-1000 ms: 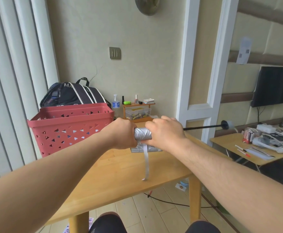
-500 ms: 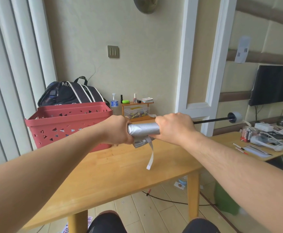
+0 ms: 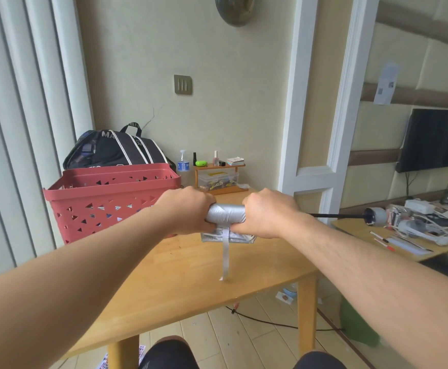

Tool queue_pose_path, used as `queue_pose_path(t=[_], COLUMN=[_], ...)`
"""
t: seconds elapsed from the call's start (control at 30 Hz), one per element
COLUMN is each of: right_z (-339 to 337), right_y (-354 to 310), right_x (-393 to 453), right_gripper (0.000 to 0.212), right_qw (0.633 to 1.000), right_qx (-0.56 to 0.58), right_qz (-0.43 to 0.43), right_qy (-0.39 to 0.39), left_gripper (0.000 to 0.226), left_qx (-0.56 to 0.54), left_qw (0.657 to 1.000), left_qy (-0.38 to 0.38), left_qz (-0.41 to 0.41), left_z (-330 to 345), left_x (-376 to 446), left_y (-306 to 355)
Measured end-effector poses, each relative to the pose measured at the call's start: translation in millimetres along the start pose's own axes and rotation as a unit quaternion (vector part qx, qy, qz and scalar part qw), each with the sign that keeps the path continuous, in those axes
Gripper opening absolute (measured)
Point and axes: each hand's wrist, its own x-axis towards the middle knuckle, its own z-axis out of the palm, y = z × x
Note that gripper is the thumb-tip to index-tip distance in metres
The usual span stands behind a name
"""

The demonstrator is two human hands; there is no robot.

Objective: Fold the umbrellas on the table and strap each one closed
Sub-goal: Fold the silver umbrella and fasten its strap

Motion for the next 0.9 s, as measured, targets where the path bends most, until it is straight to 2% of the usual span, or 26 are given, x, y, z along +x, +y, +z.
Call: queue_pose_path(t=[0.17, 0.3, 0.5, 0.63, 0.8, 0.9], right_z=[-4, -9, 1, 8, 7, 1], right_y=[0, 5, 6, 11, 15, 18], right_x=[-2, -3, 0, 0, -1, -3], right_gripper=[0.049, 0.054, 0.054, 0.034, 0.024, 0.018], right_qw=[1.000, 1.000, 0.988, 0.979, 0.985, 0.989], right_qx=[0.026, 0.017, -0.051, -0.054, -0.049, -0.047], right_qz=[-0.002, -0.020, -0.058, -0.074, -0.070, -0.066], right_qy=[-0.003, 0.001, 0.133, 0.181, 0.149, 0.125], left_gripper=[0.036, 0.039, 0.030, 0.027, 0.034, 0.041], left_qx=[0.001, -0.069, -0.094, -0.133, -0.185, -0.191], left_qw=[0.998, 0.996, 0.993, 0.986, 0.974, 0.976], left_qy=[0.056, 0.038, -0.002, -0.033, -0.088, -0.081], left_qz=[-0.030, -0.042, -0.073, -0.090, -0.094, -0.072], left_z=[-1, 1, -2, -5, -9, -10], left_x=[-8, -5, -2, -3, -3, -4], left_y=[-6, -9, -2, 0, 3, 0])
